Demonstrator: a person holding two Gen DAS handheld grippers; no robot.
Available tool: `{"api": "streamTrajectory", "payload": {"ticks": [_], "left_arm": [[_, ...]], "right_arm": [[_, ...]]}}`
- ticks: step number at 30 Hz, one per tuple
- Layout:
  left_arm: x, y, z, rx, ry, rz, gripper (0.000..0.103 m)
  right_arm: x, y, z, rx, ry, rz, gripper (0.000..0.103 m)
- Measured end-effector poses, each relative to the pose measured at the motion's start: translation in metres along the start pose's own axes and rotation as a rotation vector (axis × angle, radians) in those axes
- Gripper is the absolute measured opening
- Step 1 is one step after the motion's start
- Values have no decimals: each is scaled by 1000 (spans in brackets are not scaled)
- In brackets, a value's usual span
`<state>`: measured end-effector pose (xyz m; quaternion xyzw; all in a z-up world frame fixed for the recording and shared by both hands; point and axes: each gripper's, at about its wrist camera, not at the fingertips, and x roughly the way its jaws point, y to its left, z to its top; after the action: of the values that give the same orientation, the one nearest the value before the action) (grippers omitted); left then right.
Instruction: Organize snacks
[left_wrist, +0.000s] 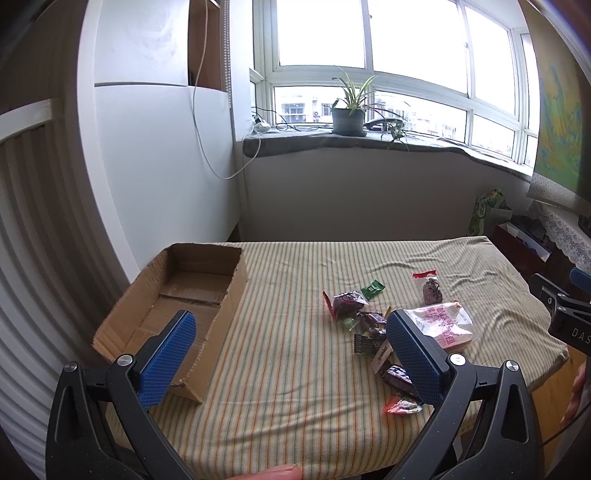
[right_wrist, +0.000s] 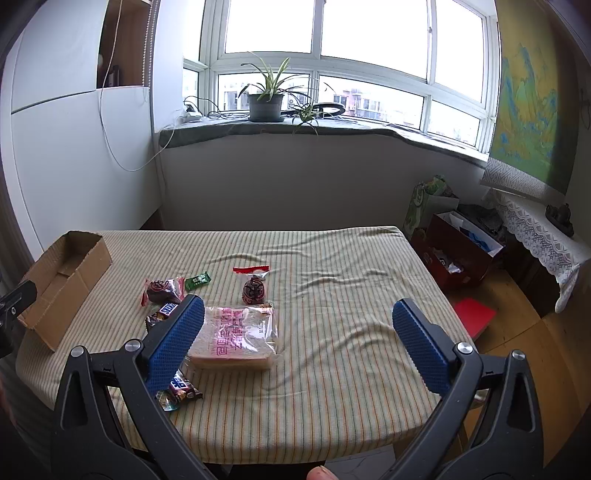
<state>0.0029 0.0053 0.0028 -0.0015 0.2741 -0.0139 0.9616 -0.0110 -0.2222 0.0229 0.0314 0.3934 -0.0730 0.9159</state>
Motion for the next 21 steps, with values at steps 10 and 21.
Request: {"api": "streamTrajectory", "payload": {"ticks": [10, 21], "left_arm": [[0, -4, -2, -3, 3, -9, 102], [38, -7, -44, -4, 126, -19, 102]], "right_arm": [[0, -3, -4, -1, 7, 1, 103], [48, -6, -76, -10, 185, -4, 103]]}}
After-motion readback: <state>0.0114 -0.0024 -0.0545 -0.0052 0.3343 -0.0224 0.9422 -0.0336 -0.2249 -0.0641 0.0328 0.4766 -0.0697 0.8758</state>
